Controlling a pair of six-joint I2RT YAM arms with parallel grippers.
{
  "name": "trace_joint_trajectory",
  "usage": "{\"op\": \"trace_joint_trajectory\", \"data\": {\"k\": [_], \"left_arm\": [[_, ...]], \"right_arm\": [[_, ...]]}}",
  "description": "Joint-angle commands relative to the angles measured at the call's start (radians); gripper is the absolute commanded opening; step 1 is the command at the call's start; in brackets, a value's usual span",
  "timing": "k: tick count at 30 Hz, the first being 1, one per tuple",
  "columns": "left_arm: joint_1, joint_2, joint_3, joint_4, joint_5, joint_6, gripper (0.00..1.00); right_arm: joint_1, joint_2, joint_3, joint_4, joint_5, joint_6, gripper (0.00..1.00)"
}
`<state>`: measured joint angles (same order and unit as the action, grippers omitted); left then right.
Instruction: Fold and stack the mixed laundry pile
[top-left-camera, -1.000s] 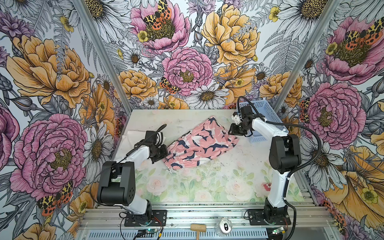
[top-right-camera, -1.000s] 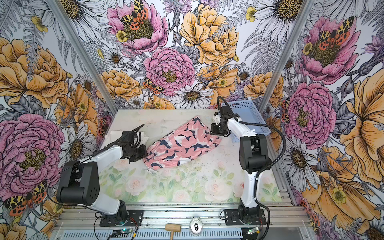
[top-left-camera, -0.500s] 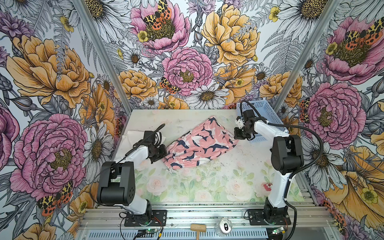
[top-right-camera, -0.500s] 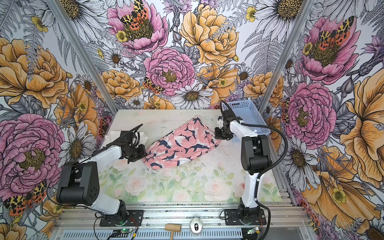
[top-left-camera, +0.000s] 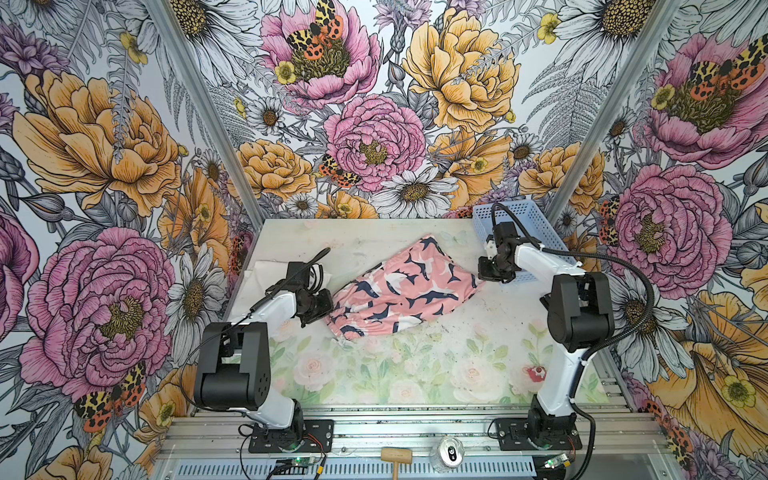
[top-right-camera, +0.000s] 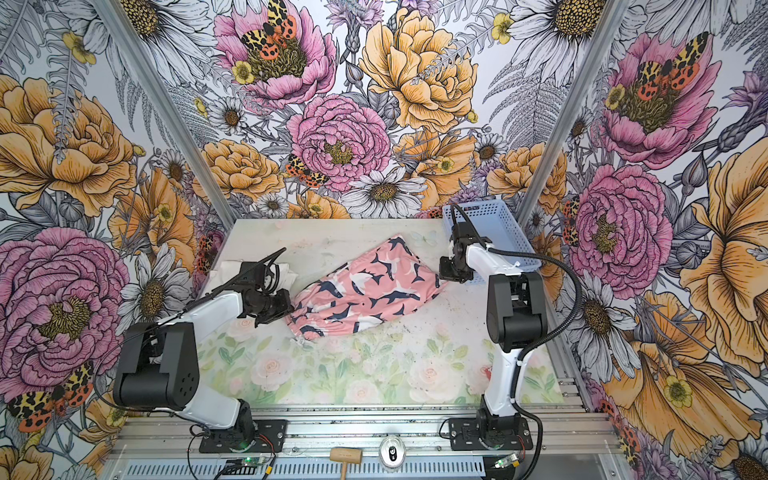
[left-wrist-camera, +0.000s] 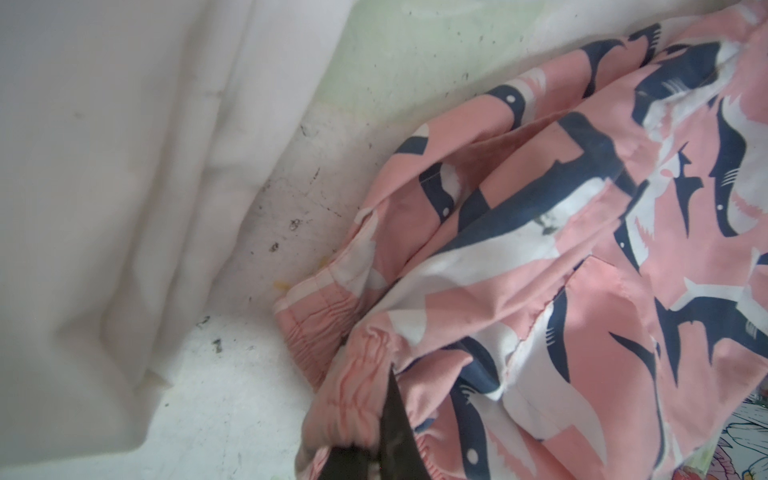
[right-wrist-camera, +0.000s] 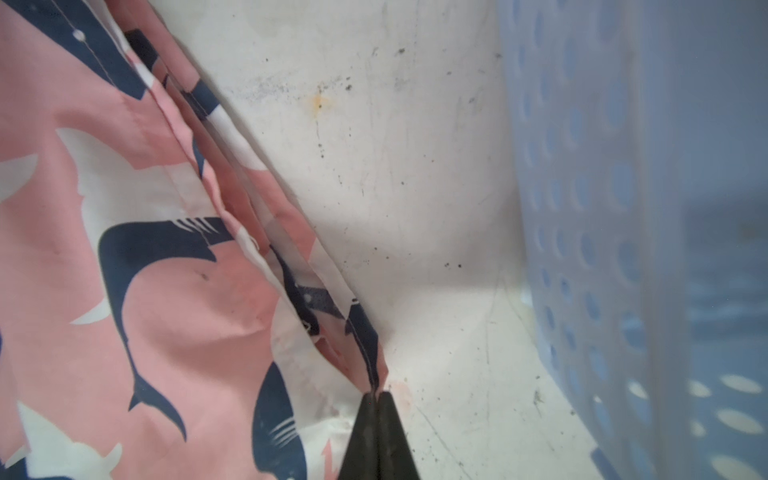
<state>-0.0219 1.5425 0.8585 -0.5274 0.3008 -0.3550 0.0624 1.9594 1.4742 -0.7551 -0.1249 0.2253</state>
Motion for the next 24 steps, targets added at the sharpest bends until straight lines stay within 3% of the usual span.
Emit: {"op": "trace_joint_trajectory", "data": {"k": [1,6,10,14,19,24], "left_arm": [[0.011,0.019,-0.003,-0.002,0.012,0.025,0.04],[0.003,0.022,0.005,-0.003,0.014,0.026,0.06],[-0.005,0.021,0.02,-0.002,0.012,0.023,0.12],[-0.012,0.029,0.041,-0.005,0.009,0.023,0.14],[-0.013,0.03,0.051,-0.015,-0.006,0.024,0.16],[-0.013,0.053,0.071,-0.017,-0.04,0.025,0.17]], "right_arm": [[0.004,0.013,0.005,0.028,0.077,0.014,0.0],[0.004,0.017,0.007,0.02,0.118,0.0,0.01],[0.014,-0.048,0.01,0.014,0.145,0.016,0.21],[0.06,-0.098,0.037,0.011,0.178,0.013,0.3],[0.118,-0.085,0.049,0.019,0.068,0.033,0.32],[0.196,0.002,0.056,0.076,0.029,0.01,0.33]]}}
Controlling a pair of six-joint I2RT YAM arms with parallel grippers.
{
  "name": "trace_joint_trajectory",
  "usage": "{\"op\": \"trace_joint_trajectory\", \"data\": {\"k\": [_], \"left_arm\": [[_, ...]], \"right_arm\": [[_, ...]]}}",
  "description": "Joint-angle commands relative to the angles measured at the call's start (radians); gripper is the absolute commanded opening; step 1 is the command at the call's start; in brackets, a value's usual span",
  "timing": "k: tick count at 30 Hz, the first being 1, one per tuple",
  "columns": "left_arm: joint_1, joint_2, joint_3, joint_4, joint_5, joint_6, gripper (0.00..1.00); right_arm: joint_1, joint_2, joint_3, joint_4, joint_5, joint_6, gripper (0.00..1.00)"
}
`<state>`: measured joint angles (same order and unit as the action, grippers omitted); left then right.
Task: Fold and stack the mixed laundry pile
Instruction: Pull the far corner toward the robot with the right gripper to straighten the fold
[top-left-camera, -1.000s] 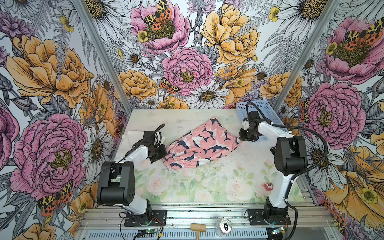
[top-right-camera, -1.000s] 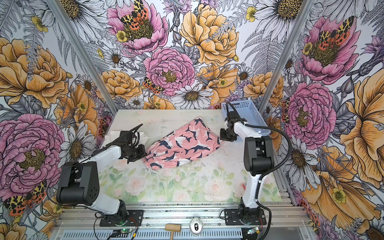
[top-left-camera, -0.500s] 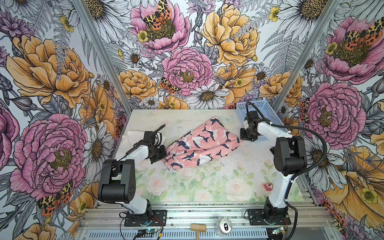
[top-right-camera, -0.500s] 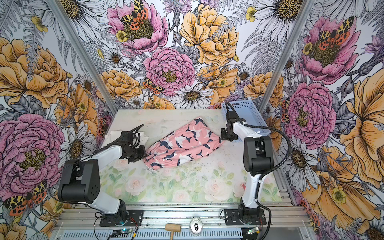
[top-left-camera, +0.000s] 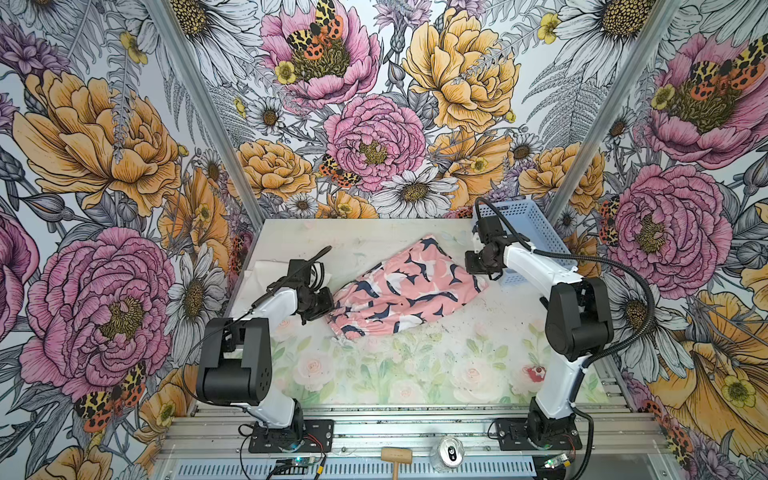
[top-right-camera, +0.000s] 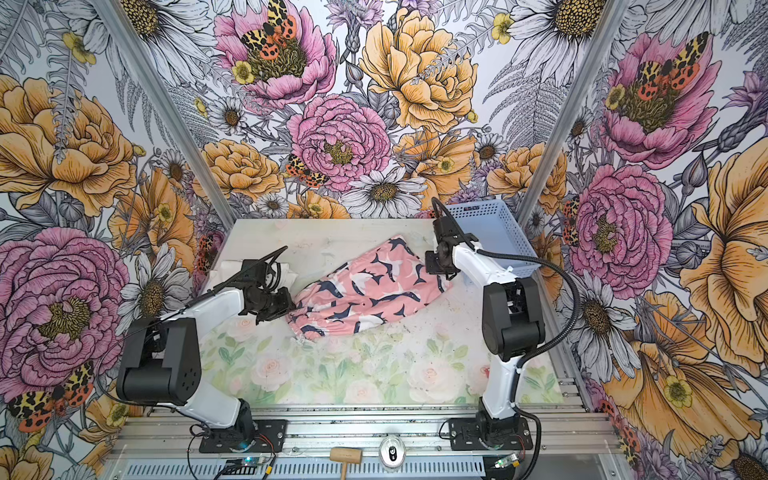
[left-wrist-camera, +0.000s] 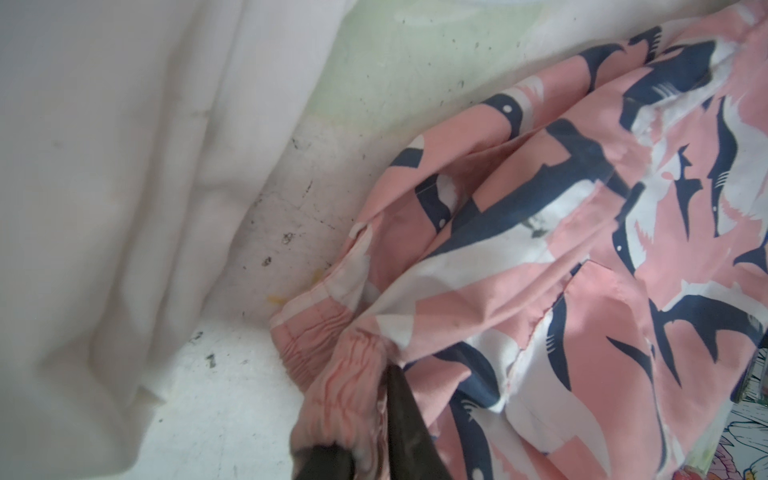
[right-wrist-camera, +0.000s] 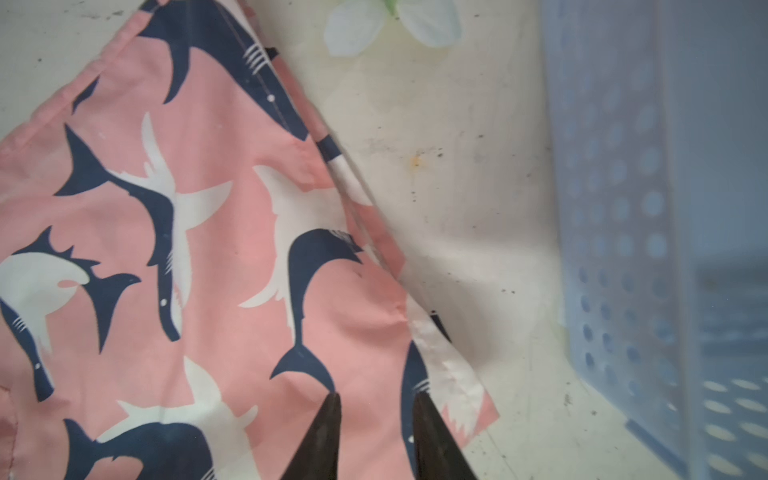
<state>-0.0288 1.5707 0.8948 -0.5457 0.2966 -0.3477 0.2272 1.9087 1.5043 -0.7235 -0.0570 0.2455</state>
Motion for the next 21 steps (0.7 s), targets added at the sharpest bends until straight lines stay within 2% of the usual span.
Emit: {"op": "trace_joint_trajectory", "data": {"k": [1,5,10,12,17,21], "left_arm": [[-0.005,0.038,0.046,-0.002,-0.043,0.018,0.17],[-0.004,0.097,0.085,-0.003,-0.057,0.023,0.18],[-0.009,0.155,0.155,-0.003,-0.067,0.032,0.22],[-0.01,0.162,0.183,-0.005,-0.065,0.034,0.36],[-0.008,0.159,0.255,-0.033,-0.065,0.045,0.59],[-0.005,0.091,0.272,-0.061,-0.078,0.046,0.78]], "right_arm": [[0.041,0.078,0.033,0.057,-0.042,-0.015,0.33],[0.05,0.161,0.046,0.059,-0.011,-0.02,0.34],[0.046,0.135,-0.063,0.034,0.068,0.026,0.35],[0.044,0.107,-0.114,0.023,0.082,0.05,0.34],[0.043,0.031,-0.243,-0.017,0.094,0.137,0.34],[0.05,-0.037,-0.334,-0.042,0.091,0.208,0.34]]}}
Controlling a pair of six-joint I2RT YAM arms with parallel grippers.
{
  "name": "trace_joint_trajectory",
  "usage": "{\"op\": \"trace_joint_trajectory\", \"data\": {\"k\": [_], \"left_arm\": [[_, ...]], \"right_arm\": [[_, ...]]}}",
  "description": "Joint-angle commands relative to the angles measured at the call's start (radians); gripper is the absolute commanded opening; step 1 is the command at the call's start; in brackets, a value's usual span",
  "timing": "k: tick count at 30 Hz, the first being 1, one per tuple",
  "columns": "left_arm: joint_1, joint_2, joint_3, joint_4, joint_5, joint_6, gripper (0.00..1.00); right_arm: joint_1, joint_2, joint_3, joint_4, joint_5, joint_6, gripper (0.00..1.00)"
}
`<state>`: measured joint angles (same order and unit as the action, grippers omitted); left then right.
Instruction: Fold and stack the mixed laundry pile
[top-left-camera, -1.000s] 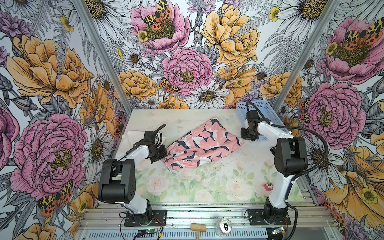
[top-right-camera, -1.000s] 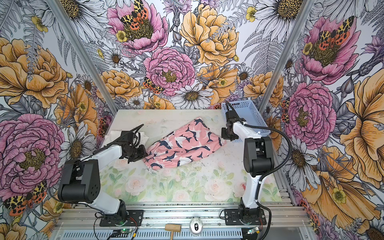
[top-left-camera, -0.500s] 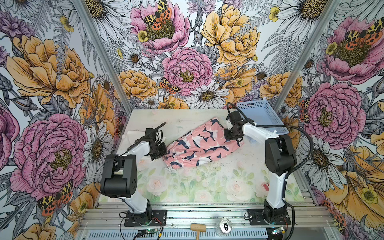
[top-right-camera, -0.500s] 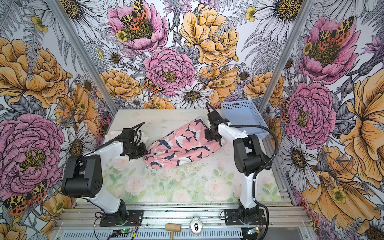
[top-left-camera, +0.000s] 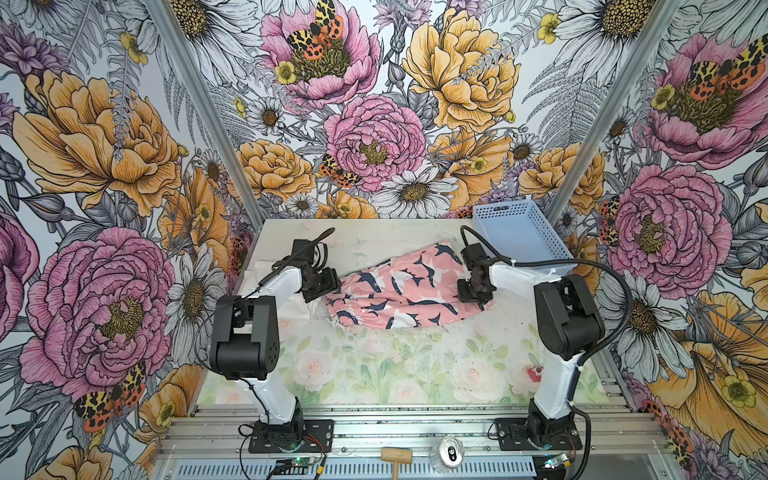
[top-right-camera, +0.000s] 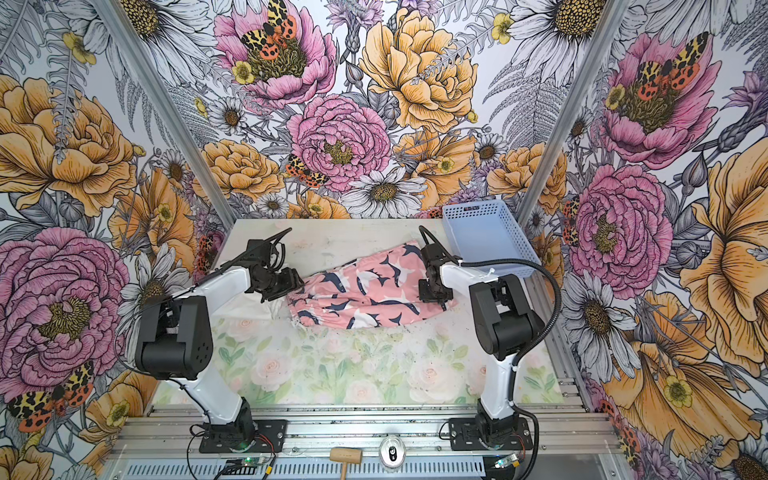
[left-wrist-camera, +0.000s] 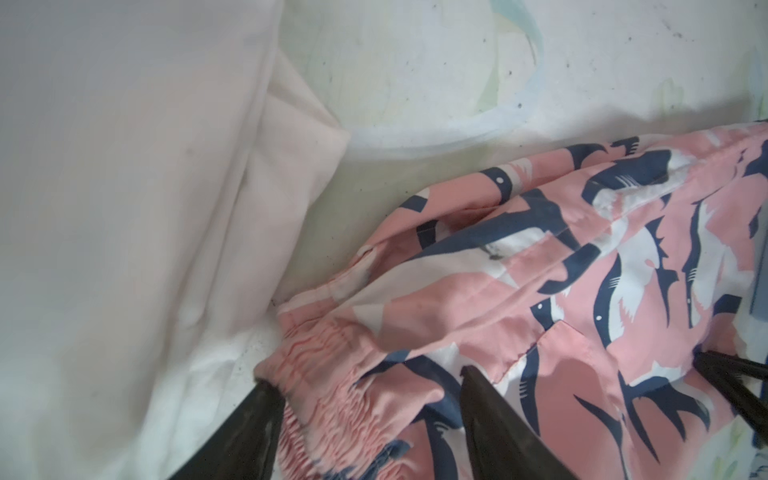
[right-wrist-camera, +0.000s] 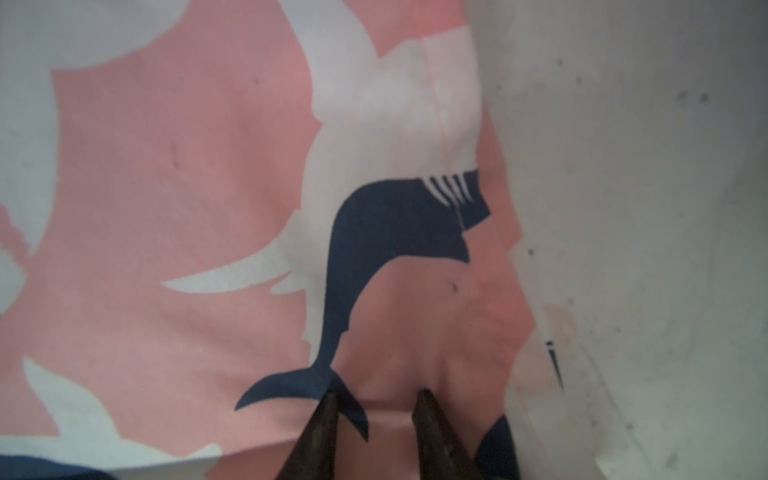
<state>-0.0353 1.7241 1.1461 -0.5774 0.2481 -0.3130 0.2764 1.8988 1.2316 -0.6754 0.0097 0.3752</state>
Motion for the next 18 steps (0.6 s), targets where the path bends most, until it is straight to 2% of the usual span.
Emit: {"op": "trace_joint_trajectory", "data": {"k": [1,6,10,13,18], "left_arm": [[0.002,-0.086,0.018,-0.038,-0.043,0.01,0.83],[0.002,-0.174,-0.044,-0.065,-0.037,0.002,0.99],[-0.024,-0.193,-0.141,-0.063,0.014,-0.027,0.99],[-0.055,-0.178,-0.196,-0.027,0.027,-0.037,0.99],[-0.059,-0.107,-0.174,0.039,0.071,-0.026,0.99]], "right_arm": [[0.002,-0.048,-0.081,-0.096,0.021,0.091,0.34],[0.006,-0.126,-0.135,-0.158,0.029,0.139,0.34],[0.007,-0.201,-0.112,-0.207,0.05,0.139,0.35],[0.007,-0.219,-0.024,-0.235,0.052,0.115,0.37],[0.008,-0.185,0.1,-0.243,0.018,0.076,0.4]]}}
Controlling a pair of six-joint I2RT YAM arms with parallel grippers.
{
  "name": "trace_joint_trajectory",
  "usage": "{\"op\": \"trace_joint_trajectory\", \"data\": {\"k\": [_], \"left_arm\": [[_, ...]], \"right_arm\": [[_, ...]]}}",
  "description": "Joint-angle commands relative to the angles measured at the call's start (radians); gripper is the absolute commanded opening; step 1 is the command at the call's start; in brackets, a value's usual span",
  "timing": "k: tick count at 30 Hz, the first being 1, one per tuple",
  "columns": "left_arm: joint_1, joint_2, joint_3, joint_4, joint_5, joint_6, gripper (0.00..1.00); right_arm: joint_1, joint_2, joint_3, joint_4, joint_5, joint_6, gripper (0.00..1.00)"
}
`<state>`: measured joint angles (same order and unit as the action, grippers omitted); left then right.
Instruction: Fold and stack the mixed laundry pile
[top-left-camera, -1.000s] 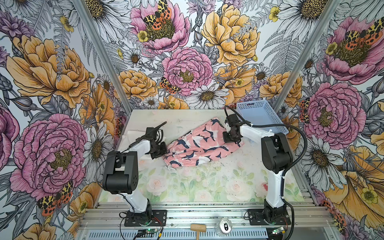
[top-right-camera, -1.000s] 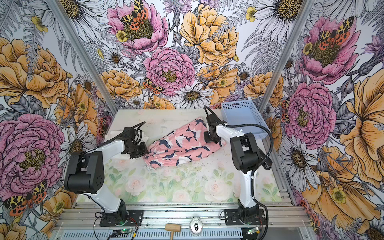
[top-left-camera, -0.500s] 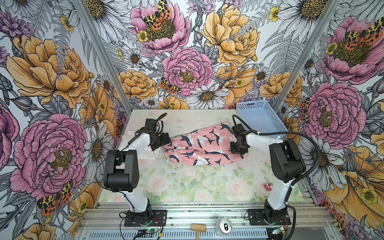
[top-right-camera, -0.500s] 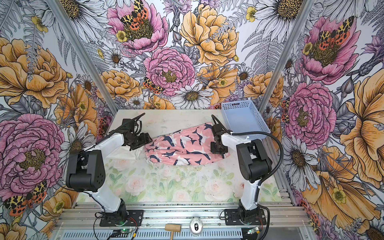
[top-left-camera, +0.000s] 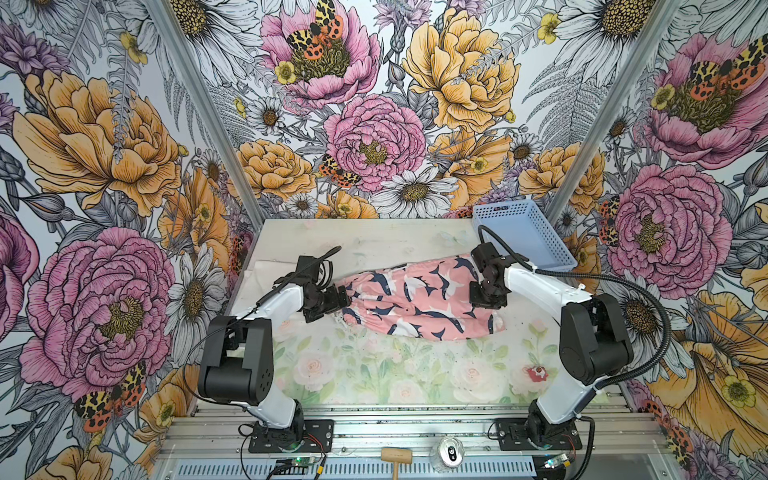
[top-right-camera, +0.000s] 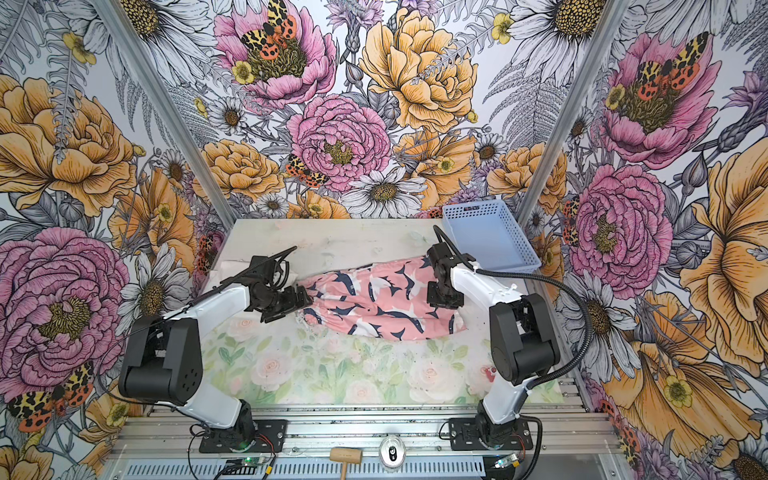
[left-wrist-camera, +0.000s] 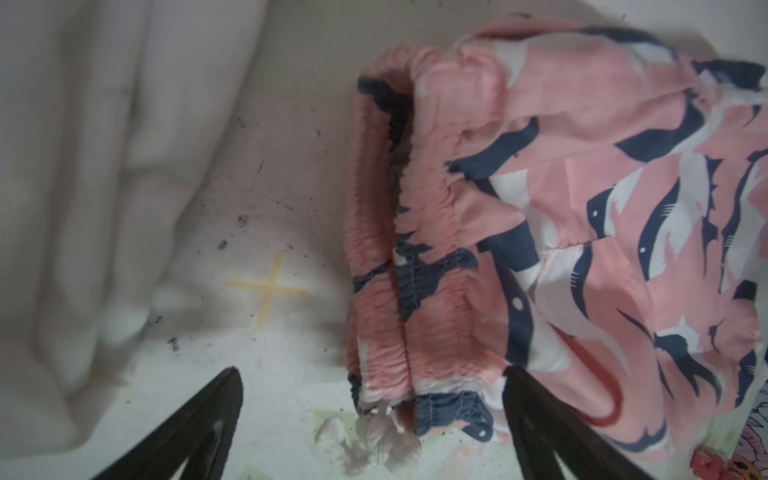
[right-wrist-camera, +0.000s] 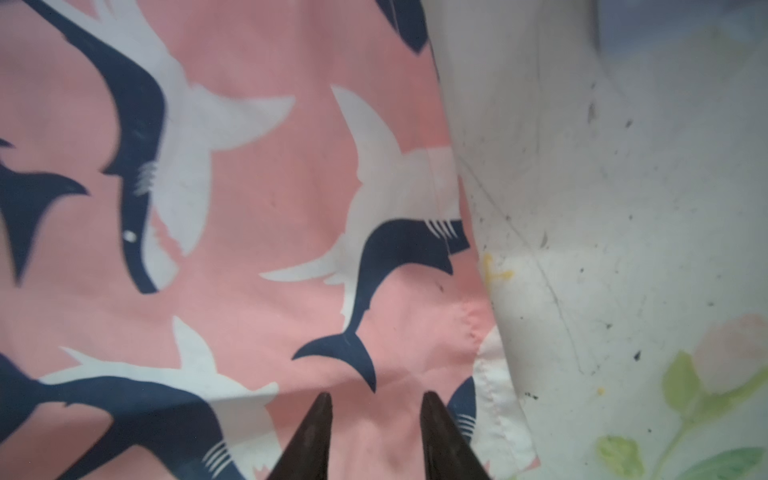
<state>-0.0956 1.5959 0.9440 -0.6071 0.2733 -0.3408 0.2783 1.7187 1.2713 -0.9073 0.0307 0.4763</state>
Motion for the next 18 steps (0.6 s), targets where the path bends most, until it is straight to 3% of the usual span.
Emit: {"op": "trace_joint_trajectory", "data": {"k": [1,4,10,18], "left_arm": [[0.001,0.038,0.043,0.073,0.055,0.008,0.99],[-0.006,0.092,0.083,0.072,0.077,0.033,0.99],[-0.013,0.152,0.122,0.07,0.001,0.034,0.89],[-0.029,0.129,0.149,0.09,-0.016,0.014,0.81]], "right_arm": [[0.006,0.002,0.072,-0.012,-0.006,-0.032,0.4],[0.008,0.012,0.099,-0.012,-0.015,-0.046,0.42],[0.013,-0.002,0.108,-0.01,-0.017,-0.055,0.45],[0.015,-0.008,0.113,-0.01,-0.021,-0.064,0.46]]}}
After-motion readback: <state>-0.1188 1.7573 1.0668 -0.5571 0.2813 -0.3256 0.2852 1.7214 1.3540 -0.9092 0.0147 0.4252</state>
